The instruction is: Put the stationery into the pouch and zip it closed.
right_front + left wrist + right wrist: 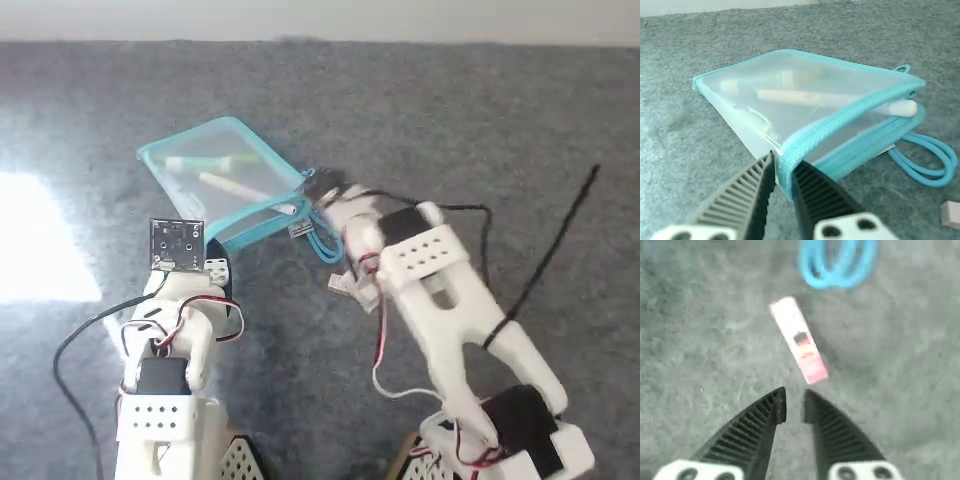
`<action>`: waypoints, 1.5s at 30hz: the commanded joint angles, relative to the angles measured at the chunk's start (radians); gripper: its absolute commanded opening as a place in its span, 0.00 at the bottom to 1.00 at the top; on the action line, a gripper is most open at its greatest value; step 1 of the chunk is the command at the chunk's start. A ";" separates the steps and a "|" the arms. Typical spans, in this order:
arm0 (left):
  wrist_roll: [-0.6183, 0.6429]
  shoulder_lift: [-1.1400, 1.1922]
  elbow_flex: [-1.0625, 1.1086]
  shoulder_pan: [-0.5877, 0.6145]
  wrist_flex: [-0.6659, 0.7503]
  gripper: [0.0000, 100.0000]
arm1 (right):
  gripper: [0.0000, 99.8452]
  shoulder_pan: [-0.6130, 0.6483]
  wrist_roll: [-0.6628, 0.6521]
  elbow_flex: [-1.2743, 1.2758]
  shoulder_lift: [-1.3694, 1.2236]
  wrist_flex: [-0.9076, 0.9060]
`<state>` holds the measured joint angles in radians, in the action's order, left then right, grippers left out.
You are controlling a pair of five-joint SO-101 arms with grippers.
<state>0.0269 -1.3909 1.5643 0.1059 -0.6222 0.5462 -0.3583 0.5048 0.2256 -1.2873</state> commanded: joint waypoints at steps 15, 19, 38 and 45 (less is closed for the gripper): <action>-0.014 -0.005 -0.008 -0.011 0.028 0.01 | 0.17 -0.002 -0.152 -0.005 -0.239 0.159; -0.014 -0.003 -0.008 -0.011 0.028 0.01 | 0.17 -0.004 -0.152 -0.005 -0.282 0.168; -0.014 -0.003 -0.008 -0.011 0.028 0.01 | 0.01 -0.116 -0.057 -0.026 -0.259 0.148; -0.015 -0.003 0.007 -0.044 0.034 0.01 | 0.01 -0.082 0.018 -0.117 0.042 -0.042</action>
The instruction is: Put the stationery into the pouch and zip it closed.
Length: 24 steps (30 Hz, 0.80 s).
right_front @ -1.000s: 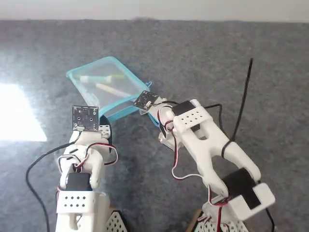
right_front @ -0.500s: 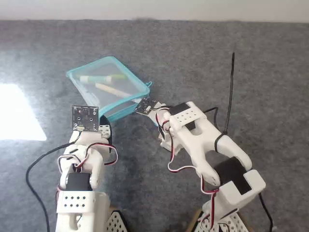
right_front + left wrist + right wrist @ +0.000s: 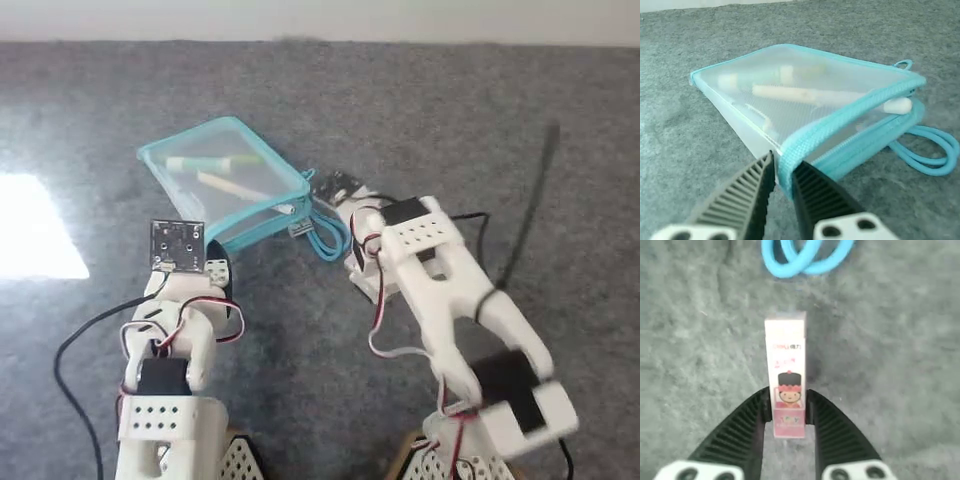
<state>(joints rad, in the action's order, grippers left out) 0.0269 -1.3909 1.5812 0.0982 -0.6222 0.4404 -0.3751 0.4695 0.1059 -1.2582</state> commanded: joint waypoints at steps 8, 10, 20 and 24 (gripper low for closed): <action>-0.015 -0.003 -0.010 -0.064 0.028 0.01 | 0.01 0.249 0.098 -0.226 0.236 -0.162; -0.015 -0.003 -0.010 -0.066 0.028 0.01 | 0.01 0.277 0.107 -0.255 0.196 -0.157; -0.015 -0.003 -0.010 -0.068 0.028 0.01 | 0.01 0.291 0.146 -0.569 -0.186 -0.170; -0.015 -0.003 -0.010 -0.068 0.028 0.01 | 0.01 0.291 0.161 -0.713 -0.329 -0.203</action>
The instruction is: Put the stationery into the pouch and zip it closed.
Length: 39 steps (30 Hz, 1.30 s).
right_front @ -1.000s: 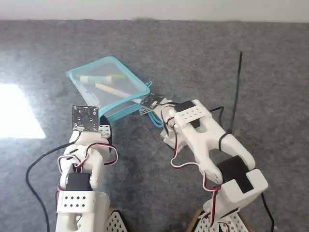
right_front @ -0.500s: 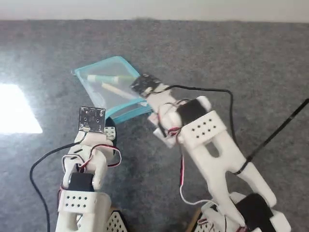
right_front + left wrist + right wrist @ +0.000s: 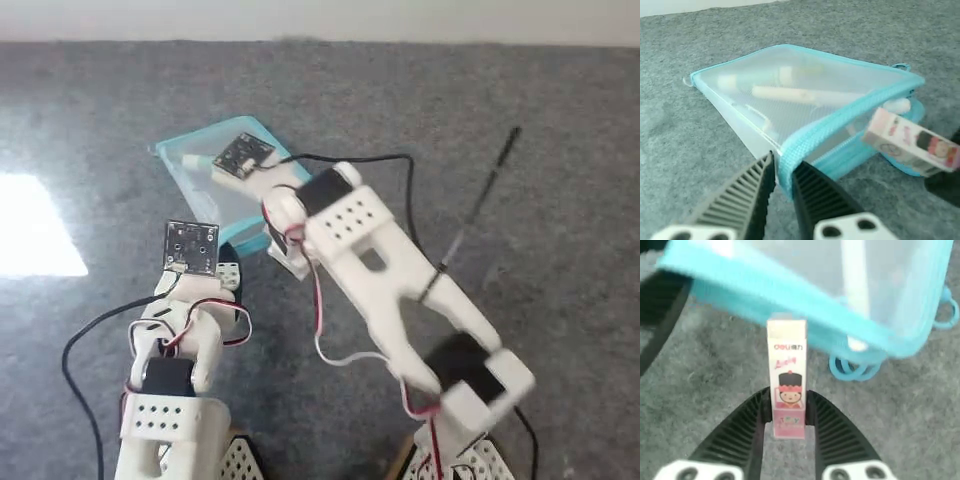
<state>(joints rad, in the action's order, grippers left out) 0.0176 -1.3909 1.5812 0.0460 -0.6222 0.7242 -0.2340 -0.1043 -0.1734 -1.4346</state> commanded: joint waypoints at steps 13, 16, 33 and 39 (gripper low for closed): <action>-0.006 -0.003 -0.010 -0.015 0.028 0.01 | 0.01 0.007 0.021 -0.671 -0.383 -0.208; -0.006 -0.003 -0.010 -0.017 0.026 0.01 | 0.01 0.007 0.021 -0.758 -0.463 -0.208; -0.008 -0.003 -0.010 -0.017 0.026 0.01 | 0.21 0.012 0.015 -0.973 -0.549 -0.220; -0.008 -0.003 -0.010 -0.015 0.026 0.01 | 0.21 -0.001 0.014 -1.036 -0.498 -0.298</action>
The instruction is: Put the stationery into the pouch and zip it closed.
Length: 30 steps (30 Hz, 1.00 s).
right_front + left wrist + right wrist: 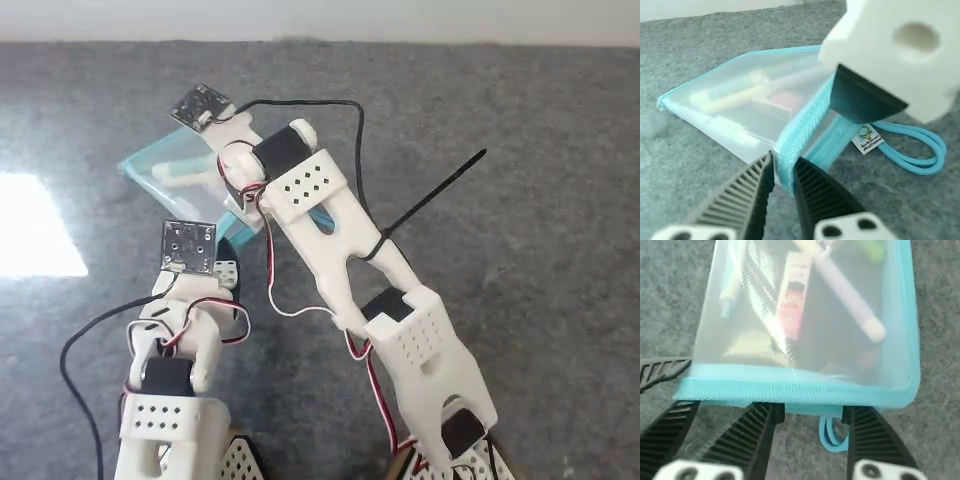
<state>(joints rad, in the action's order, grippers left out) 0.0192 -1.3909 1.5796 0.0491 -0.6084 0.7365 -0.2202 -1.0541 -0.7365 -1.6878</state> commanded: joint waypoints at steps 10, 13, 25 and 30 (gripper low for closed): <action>-0.009 -0.003 -0.008 -0.017 0.012 0.01 | 0.21 -0.024 0.002 -0.153 0.199 -0.107; -0.009 -0.003 -0.010 -0.012 0.012 0.01 | 0.21 -0.025 0.002 -0.153 0.209 -0.108; -0.009 -0.005 -0.048 0.025 0.012 0.01 | 0.21 -0.180 0.006 -0.087 0.545 -0.114; 0.000 -0.005 -0.148 0.034 -0.081 0.01 | 0.21 -0.199 0.003 0.293 0.800 -0.085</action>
<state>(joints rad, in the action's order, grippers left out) 0.0115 -1.3909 1.5443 0.0829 -0.6283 0.5646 -0.2217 -0.9728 -0.1089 -1.7568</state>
